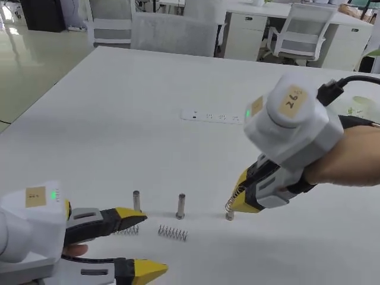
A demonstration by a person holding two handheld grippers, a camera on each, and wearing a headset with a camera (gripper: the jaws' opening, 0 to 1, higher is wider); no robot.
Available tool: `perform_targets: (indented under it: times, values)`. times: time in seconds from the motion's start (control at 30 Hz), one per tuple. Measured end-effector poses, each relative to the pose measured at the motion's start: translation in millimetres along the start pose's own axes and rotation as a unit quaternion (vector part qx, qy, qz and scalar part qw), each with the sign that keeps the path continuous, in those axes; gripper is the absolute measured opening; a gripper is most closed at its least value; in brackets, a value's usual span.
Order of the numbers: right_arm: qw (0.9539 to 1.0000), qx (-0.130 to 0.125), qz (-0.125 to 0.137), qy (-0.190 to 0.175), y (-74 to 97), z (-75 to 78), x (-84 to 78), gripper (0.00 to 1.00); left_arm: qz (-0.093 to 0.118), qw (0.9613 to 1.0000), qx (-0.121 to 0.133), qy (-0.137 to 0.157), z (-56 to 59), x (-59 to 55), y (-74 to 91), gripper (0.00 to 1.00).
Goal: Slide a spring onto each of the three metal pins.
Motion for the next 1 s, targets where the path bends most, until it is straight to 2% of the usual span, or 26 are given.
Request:
perform_targets:
  times: [0.33, 0.63, 1.0]
  values:
    - [0.9998, -0.014, -0.014, -0.003, -4.3, 16.3, -7.1, 0.08, 0.010, 0.9996, 0.024, 0.014, -0.1, -5.5, 10.0, 0.49]
    - [0.9979, -0.039, -0.049, 0.016, -19.2, 25.4, -15.5, 0.08, 0.015, 0.9988, 0.041, 0.024, -0.6, -9.7, 13.6, 0.52]
    - [0.9980, -0.026, -0.056, 0.010, -36.5, 36.1, -14.9, 0.08, 0.015, 0.9983, 0.050, 0.028, -2.1, -10.5, 15.2, 0.56]
Point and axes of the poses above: the centre of the closed fingertips' face, and the gripper's own axes: y roughly backward along the fingers, z roughly to its right, x roughly out of its top, the point moved 10 cm from there along y, roughly backward along the fingers, and after that the axes turned 12 degrees about -x, right-handed, at the moved point
